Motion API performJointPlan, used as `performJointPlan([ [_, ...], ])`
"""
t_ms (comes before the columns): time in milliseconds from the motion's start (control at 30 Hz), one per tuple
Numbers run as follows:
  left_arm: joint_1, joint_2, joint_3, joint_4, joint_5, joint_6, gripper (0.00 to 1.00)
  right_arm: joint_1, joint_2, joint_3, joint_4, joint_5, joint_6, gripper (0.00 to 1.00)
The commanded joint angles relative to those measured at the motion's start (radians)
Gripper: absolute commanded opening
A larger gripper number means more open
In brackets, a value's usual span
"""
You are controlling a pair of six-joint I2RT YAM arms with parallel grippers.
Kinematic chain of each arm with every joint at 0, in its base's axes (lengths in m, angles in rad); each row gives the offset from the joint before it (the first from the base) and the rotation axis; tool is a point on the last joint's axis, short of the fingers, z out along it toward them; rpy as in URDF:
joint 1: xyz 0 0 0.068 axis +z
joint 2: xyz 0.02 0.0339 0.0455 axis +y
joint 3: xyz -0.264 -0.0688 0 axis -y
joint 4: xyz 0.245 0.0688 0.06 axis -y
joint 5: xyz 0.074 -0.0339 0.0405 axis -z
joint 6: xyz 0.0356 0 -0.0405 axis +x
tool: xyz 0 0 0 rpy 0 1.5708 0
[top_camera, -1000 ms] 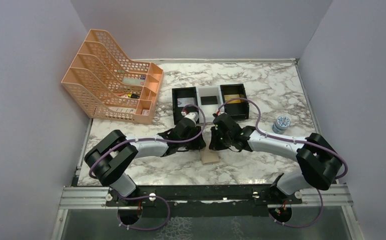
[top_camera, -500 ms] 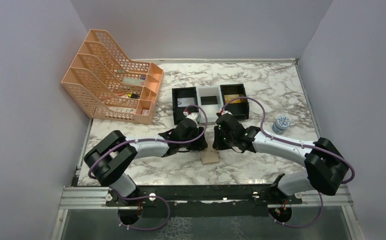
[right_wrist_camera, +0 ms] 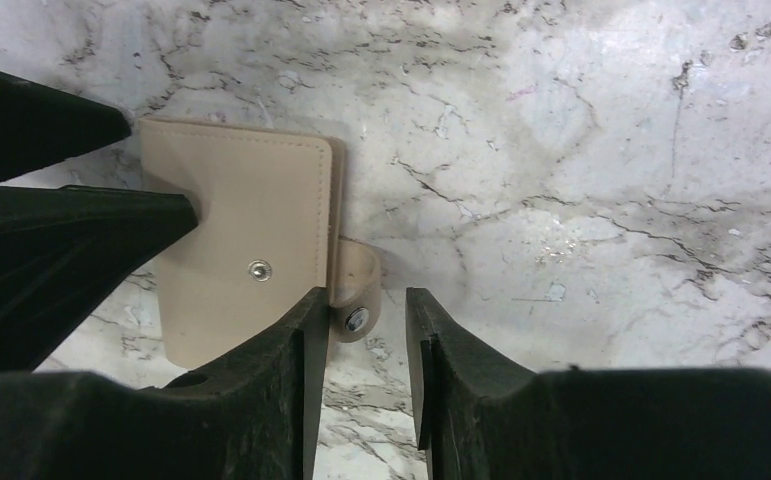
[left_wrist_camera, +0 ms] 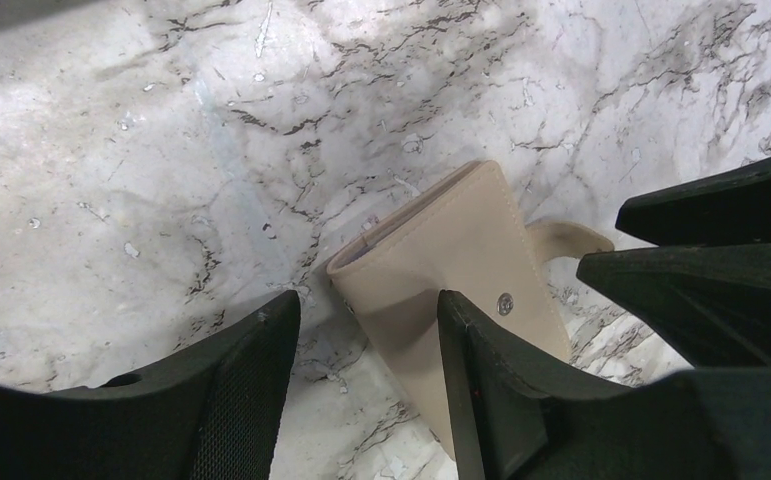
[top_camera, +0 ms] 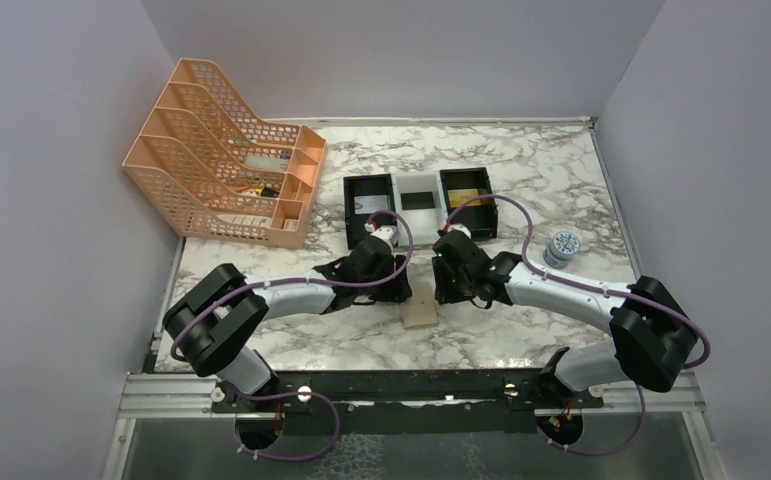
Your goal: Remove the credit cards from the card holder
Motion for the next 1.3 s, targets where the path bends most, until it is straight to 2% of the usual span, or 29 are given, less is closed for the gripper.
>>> performJointPlan([
  [0,-0.002,-0.013,-0.032,-0.106,-0.015,0.023,0.57,-0.005,-0.004,0.020,-0.056,0.082,-0.007,0.35],
  [233,-0.002,-0.035,-0.033,-0.113,-0.012,0.027,0.58,-0.006,-0.014,0.032,-0.092,0.106,-0.008,0.39],
  [400,-0.002,-0.030,-0.025,-0.111,-0.006,0.033,0.58,-0.007,0.009,0.012,-0.013,-0.012,-0.020,0.41],
  [533,-0.002,-0.033,-0.024,-0.113,0.000,0.036,0.58,-0.007,0.011,0.016,-0.010,0.002,-0.016,0.41],
  [733,-0.003,-0.039,-0.033,-0.116,-0.001,0.039,0.58,-0.008,0.016,0.028,-0.027,-0.025,-0.036,0.31],
  [967,-0.003,-0.044,-0.037,-0.115,-0.005,0.030,0.58,-0.007,0.033,0.012,-0.047,-0.040,-0.041,0.25],
  [1267,-0.003,-0.033,-0.019,-0.115,0.006,0.036,0.58,-0.007,0.039,0.014,0.021,-0.024,-0.030,0.22],
])
